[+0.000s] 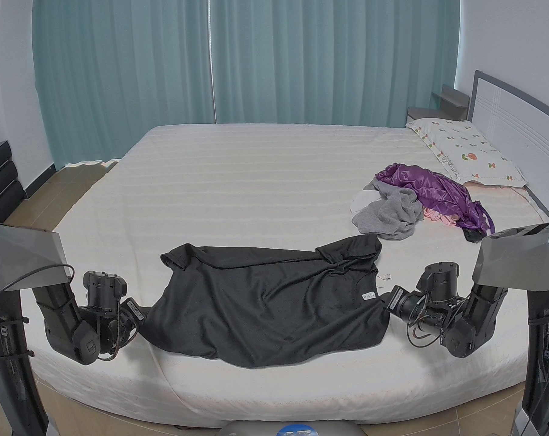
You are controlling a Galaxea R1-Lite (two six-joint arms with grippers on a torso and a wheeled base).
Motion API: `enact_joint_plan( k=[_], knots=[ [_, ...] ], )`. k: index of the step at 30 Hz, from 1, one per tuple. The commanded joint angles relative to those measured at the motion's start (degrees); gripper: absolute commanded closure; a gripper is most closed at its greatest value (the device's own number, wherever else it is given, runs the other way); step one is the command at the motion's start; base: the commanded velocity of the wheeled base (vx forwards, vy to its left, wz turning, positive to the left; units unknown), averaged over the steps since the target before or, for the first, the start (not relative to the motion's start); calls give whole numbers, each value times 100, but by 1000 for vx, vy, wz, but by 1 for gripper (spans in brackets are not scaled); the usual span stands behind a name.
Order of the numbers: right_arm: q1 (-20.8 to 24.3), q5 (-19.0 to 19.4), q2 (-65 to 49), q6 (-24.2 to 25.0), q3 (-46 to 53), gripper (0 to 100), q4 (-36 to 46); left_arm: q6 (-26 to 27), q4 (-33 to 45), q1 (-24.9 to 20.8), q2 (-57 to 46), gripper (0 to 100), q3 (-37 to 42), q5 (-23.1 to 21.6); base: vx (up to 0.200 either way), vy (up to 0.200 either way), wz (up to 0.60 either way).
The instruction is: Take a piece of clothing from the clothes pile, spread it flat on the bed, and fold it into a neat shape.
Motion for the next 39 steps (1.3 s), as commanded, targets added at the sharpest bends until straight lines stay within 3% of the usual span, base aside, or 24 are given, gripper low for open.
enact_joint_plan(
  k=[1, 13, 21, 30, 31, 39],
  knots=[
    [-178, -1, -61, -4, -660, 100, 471, -5, -24, 0, 41, 100, -7, 1, 0, 0, 0],
    [-222, -18, 713, 32, -2831, 100, 1482, -14, -50, -9, 252, 100, -42, 1, 0, 0, 0],
    [-205, -519, 1425, 23, -4228, 100, 1798, -23, -50, -27, 278, 100, -33, 1, 0, 0, 0],
    [-196, -695, 1926, 23, -5195, 100, 2062, -23, -50, -36, 278, 100, -24, 1, 0, 0, 0],
    [-196, -695, 1926, 23, -5195, 0, 2062, -23, -50, -36, 278, 100, -24, 1, 0, 0, 0],
    [-196, -634, 1486, 5, -4738, 0, 2097, -31, -50, -44, 278, 100, -24, -8, 0, 0, 0]
  ],
)
